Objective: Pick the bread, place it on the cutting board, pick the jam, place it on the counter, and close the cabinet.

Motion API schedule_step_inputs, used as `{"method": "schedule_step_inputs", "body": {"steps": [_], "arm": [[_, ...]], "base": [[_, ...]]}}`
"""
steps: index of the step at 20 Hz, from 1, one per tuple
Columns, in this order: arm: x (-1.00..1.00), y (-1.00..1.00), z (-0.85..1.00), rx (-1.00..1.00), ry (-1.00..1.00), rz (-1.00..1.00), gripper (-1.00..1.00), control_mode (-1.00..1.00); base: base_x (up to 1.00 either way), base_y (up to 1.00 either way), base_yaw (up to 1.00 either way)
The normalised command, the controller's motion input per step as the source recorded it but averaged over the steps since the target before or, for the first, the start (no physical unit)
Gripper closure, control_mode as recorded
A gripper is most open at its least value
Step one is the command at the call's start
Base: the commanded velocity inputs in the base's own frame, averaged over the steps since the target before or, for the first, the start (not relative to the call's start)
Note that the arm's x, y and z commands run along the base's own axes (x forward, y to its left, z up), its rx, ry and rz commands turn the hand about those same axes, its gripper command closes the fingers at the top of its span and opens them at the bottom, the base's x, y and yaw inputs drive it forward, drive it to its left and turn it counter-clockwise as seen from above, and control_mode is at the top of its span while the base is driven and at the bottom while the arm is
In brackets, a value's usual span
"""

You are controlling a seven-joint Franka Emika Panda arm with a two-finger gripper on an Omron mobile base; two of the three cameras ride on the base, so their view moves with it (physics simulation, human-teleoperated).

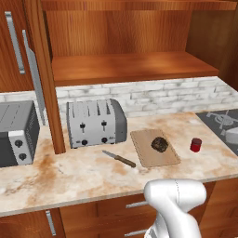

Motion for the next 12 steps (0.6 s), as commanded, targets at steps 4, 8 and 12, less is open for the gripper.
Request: {"method": "schedule_step_inputs", "body": {"steps": [4, 8, 12], "arm": [[-0.24, 0.00, 0.00, -0.01, -0.11, 0.00, -1.00, -1.00], [-0.41, 0.00, 0.00, -0.02, -0.14, 0.00, -1.00, -1.00], [-0.45, 0.00, 0.00, -0.02, -0.12, 0.00, -1.00, -1.00]], "base": [[0.00, 0.00, 0.00], [0.00, 0.00, 0.00], [0.00, 0.00, 0.00]]}}
